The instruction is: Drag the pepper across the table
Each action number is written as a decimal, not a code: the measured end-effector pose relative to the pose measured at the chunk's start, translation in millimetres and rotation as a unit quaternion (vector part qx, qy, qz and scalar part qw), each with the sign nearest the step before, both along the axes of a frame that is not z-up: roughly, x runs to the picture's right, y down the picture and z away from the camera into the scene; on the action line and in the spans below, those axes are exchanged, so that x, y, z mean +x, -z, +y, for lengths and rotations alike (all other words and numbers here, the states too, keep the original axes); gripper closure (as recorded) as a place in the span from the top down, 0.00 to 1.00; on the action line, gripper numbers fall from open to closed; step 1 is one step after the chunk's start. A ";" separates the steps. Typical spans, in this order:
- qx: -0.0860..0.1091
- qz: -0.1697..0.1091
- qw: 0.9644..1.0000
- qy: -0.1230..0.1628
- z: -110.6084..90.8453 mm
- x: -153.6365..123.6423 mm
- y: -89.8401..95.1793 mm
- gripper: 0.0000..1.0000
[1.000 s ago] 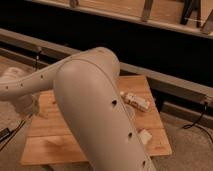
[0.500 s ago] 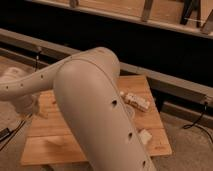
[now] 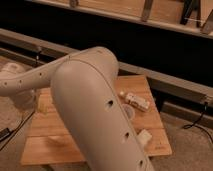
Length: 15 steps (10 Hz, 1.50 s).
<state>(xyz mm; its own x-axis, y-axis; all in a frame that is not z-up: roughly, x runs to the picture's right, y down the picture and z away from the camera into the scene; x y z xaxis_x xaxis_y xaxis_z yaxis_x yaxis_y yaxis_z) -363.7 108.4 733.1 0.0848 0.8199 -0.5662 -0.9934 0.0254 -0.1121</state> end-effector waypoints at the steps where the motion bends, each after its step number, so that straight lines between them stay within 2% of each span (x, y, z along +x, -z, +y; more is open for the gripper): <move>1: 0.002 0.002 1.000 -0.013 -10.1 -2.4 -8.4 0.65; 4: -0.001 0.014 0.999 -0.047 -35.5 -2.4 -37.7 0.65; 6: -0.008 0.029 0.998 -0.058 -44.8 0.6 -59.4 0.65; 7: -0.007 0.043 0.997 -0.061 -50.7 -0.4 -75.3 0.65; 8: -0.005 0.051 0.997 -0.062 -54.0 -2.5 -83.6 0.65; 9: -0.002 0.061 0.996 -0.067 -57.3 -5.7 -93.5 0.65; 10: 0.005 0.079 0.993 -0.088 -65.9 -8.6 -107.6 0.65; 11: 0.006 0.085 0.992 -0.098 -69.7 -8.3 -111.0 0.65; 15: 0.007 0.083 0.991 -0.103 -71.9 -10.1 -111.0 0.65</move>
